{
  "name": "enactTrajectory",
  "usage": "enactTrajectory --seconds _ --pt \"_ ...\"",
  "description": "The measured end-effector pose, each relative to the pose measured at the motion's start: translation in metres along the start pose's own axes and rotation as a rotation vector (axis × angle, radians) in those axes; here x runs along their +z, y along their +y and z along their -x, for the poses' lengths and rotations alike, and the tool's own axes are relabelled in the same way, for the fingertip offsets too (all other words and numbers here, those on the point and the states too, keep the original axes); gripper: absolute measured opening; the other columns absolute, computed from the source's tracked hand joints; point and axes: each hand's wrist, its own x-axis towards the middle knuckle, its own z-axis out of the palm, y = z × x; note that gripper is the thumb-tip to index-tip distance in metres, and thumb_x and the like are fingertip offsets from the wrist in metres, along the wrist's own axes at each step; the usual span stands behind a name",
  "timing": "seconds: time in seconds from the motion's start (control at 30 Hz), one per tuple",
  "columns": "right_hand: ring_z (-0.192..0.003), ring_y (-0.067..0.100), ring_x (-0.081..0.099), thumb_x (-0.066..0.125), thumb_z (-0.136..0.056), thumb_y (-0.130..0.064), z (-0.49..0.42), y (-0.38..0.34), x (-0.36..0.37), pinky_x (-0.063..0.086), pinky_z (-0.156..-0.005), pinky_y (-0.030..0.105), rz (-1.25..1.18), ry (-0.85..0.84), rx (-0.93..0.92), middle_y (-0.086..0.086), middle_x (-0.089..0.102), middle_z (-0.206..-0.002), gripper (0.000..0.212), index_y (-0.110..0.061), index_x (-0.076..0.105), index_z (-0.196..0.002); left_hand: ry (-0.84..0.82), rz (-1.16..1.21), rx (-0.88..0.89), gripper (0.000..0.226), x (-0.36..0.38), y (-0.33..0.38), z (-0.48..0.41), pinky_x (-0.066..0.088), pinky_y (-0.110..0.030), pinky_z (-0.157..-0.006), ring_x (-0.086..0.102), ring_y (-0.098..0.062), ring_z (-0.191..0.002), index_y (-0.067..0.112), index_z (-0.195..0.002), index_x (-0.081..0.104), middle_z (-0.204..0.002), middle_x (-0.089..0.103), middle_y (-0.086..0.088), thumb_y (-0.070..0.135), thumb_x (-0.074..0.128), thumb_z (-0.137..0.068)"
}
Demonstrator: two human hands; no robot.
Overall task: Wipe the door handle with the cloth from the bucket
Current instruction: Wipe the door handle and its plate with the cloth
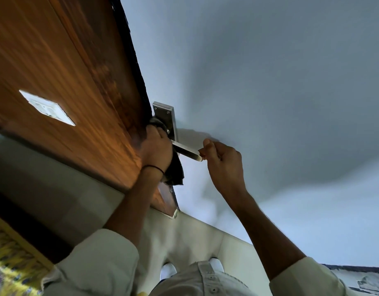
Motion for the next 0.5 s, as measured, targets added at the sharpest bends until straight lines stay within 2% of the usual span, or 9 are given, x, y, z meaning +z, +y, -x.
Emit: enactTrajectory --seconds 0.03,0.1,0.13,0.2,0.23,0.33,0.37,0.43,0.5 --pt "-0.056 0.008 0.053 0.047 -0.103 -0.032 0.000 0.000 0.000 0.036 -0.054 0.019 -0.001 0.002 -0.005 0.005 0.069 -0.068 0.042 -0.008 0.074 -0.082 0.070 0.030 0.046 0.032 0.005 0.000 0.012 0.044 -0.045 -0.087 0.054 -0.049 -0.112 0.000 -0.132 0.043 -0.127 0.053 -0.032 0.014 0.034 -0.104" --pt "-0.056 0.013 0.052 0.047 -0.103 -0.032 -0.001 -0.001 0.002 0.037 -0.056 0.025 0.006 0.003 -0.009 0.009 0.066 -0.066 0.043 -0.006 0.073 -0.081 0.158 0.082 0.078 0.031 0.015 -0.005 0.019 0.049 -0.048 -0.084 0.056 -0.047 -0.105 0.003 -0.130 0.041 -0.125 0.053 -0.029 0.016 0.037 -0.103" --pt "-0.055 0.014 0.050 0.047 -0.102 -0.033 -0.001 -0.001 0.002 0.036 -0.056 0.026 0.008 0.004 -0.009 0.009 0.065 -0.065 0.043 -0.006 0.072 -0.081 0.164 0.079 0.090 0.031 0.015 -0.005 0.019 0.050 -0.048 -0.083 0.057 -0.046 -0.104 0.003 -0.130 0.040 -0.125 0.053 -0.029 0.016 0.037 -0.102" --pt "-0.053 0.013 0.048 0.047 -0.102 -0.033 -0.002 -0.001 0.002 0.035 -0.055 0.026 0.011 0.006 -0.009 0.008 0.062 -0.062 0.042 -0.006 0.072 -0.081 0.111 0.153 0.001 0.031 0.011 0.002 0.012 0.048 -0.046 -0.079 0.058 -0.049 -0.104 0.002 -0.129 0.036 -0.123 0.055 -0.030 0.017 0.035 -0.103" --pt "-0.053 0.013 0.048 0.047 -0.102 -0.033 -0.003 -0.001 0.001 0.035 -0.055 0.026 0.012 0.005 -0.012 0.007 0.062 -0.061 0.043 -0.006 0.072 -0.081 0.111 0.184 -0.063 0.033 0.009 0.006 0.006 0.047 -0.046 -0.081 0.058 -0.050 -0.109 0.001 -0.132 0.035 -0.125 0.056 -0.032 0.018 0.033 -0.104" --pt "-0.052 0.009 0.049 0.047 -0.102 -0.032 -0.005 -0.001 0.000 0.036 -0.055 0.025 0.013 -0.005 -0.017 -0.001 0.059 -0.058 0.042 -0.007 0.073 -0.081 0.026 0.174 -0.237 0.041 0.000 0.013 -0.011 0.041 -0.046 -0.104 0.049 -0.045 -0.129 -0.006 -0.138 0.040 -0.139 0.050 -0.031 0.016 0.026 -0.107" --pt "-0.052 0.008 0.050 0.047 -0.103 -0.032 -0.005 -0.001 0.000 0.036 -0.055 0.024 0.012 -0.009 -0.015 -0.004 0.060 -0.059 0.042 -0.008 0.073 -0.081 0.003 0.266 -0.298 0.043 0.001 0.009 -0.022 0.041 -0.045 -0.109 0.049 -0.043 -0.131 -0.006 -0.137 0.044 -0.139 0.051 -0.029 0.019 0.027 -0.106" --pt "-0.054 0.006 0.052 0.047 -0.103 -0.032 -0.004 0.001 0.000 0.037 -0.056 0.023 0.010 -0.011 -0.016 -0.006 0.063 -0.062 0.042 -0.009 0.074 -0.080 -0.010 0.509 -0.414 0.049 0.015 -0.013 -0.049 0.044 -0.046 -0.111 0.054 -0.038 -0.130 0.002 -0.131 0.054 -0.136 0.058 -0.021 0.036 0.036 -0.100" --pt "-0.054 0.004 0.053 0.047 -0.103 -0.032 -0.003 0.003 0.000 0.036 -0.055 0.021 0.004 -0.005 -0.020 -0.009 0.063 -0.062 0.041 -0.010 0.074 -0.080 0.125 0.643 -0.504 0.062 0.035 -0.029 -0.057 0.045 -0.042 -0.112 0.057 -0.034 -0.128 0.011 -0.129 0.057 -0.136 0.061 -0.015 0.056 0.044 -0.088"
